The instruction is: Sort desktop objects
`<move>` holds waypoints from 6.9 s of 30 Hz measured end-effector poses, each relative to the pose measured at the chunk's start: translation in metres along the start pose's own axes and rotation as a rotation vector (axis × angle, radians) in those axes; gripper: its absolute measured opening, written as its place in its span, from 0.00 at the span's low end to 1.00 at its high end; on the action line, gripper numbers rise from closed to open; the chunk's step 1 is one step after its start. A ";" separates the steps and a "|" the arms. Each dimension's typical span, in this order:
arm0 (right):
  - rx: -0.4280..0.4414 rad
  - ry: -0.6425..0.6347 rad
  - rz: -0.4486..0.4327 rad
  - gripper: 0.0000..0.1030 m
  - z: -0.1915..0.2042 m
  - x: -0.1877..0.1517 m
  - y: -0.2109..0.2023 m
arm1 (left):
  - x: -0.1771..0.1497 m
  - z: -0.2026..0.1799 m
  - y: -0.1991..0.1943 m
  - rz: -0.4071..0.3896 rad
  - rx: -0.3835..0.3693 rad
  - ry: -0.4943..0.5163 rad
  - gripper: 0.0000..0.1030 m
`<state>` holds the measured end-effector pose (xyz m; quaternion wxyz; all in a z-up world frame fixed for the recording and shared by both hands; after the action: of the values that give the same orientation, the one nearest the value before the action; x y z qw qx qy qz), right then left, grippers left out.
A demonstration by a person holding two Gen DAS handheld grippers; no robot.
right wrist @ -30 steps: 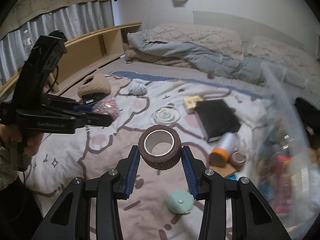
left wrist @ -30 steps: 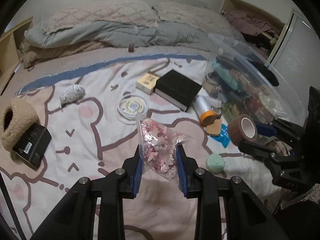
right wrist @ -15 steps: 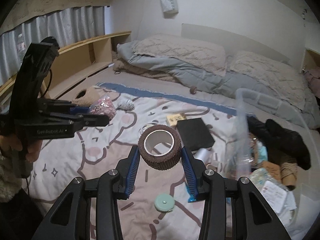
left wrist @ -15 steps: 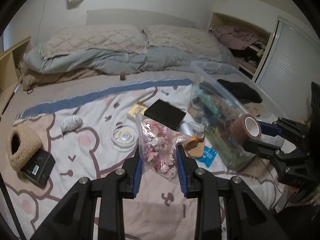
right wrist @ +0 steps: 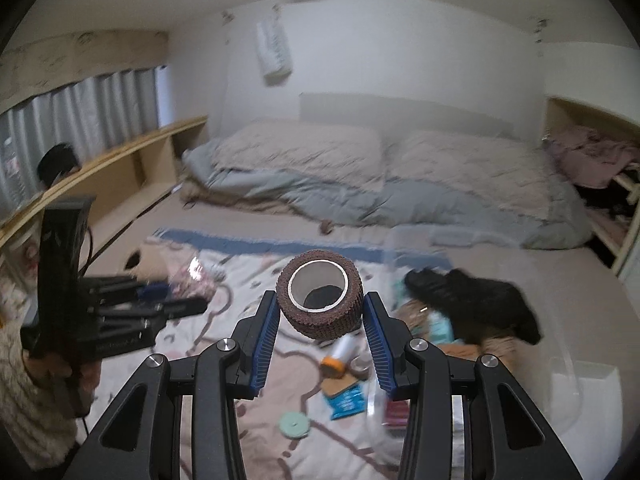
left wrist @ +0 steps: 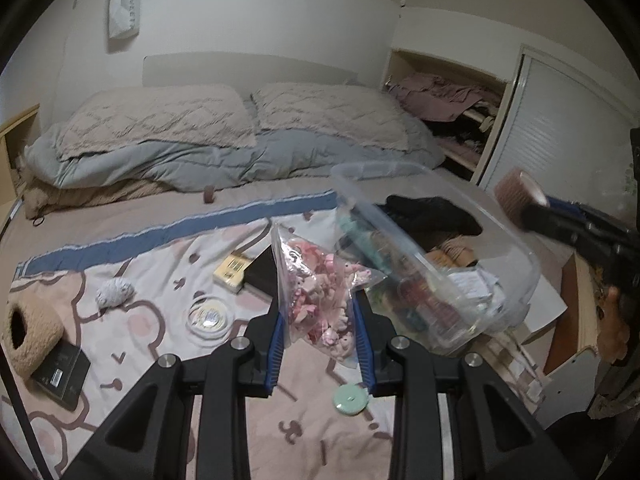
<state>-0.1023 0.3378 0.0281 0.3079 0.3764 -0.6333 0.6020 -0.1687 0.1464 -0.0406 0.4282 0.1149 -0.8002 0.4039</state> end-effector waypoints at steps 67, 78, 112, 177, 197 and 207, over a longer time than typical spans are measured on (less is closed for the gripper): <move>-0.430 0.407 0.320 0.75 -0.203 -0.082 0.094 | 0.046 -0.138 0.167 0.097 -0.213 0.051 0.30; -0.380 0.445 0.279 0.75 -0.195 -0.072 0.070 | 0.065 -0.146 0.207 0.168 -0.194 0.018 0.30; -0.318 0.443 0.186 0.75 -0.193 -0.062 0.045 | 0.064 -0.144 0.362 0.538 -0.072 -0.123 0.34; -0.432 0.426 -0.048 1.00 -0.133 -0.046 -0.030 | 0.081 -0.152 0.045 -0.098 0.021 0.116 1.00; -0.410 0.405 -0.031 1.00 -0.085 -0.064 -0.065 | 0.047 -0.145 -0.036 -0.156 0.069 0.121 1.00; -0.414 0.349 -0.049 1.00 -0.060 -0.078 -0.083 | 0.021 -0.134 -0.051 -0.162 0.080 0.072 1.00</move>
<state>0.0057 0.4066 0.0115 0.4973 0.2112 -0.6710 0.5078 -0.0754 0.2167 0.0450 0.4830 0.1817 -0.7555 0.4036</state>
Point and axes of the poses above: each gripper's, at about its wrist camera, not at the fingertips, and y roughly the way its jaws point, z to its left, x to its top, the point moved 3 cm from there along y, roughly the way its jaws point, and after that the axes turned 11 degrees about -x, right-handed, at the moved point
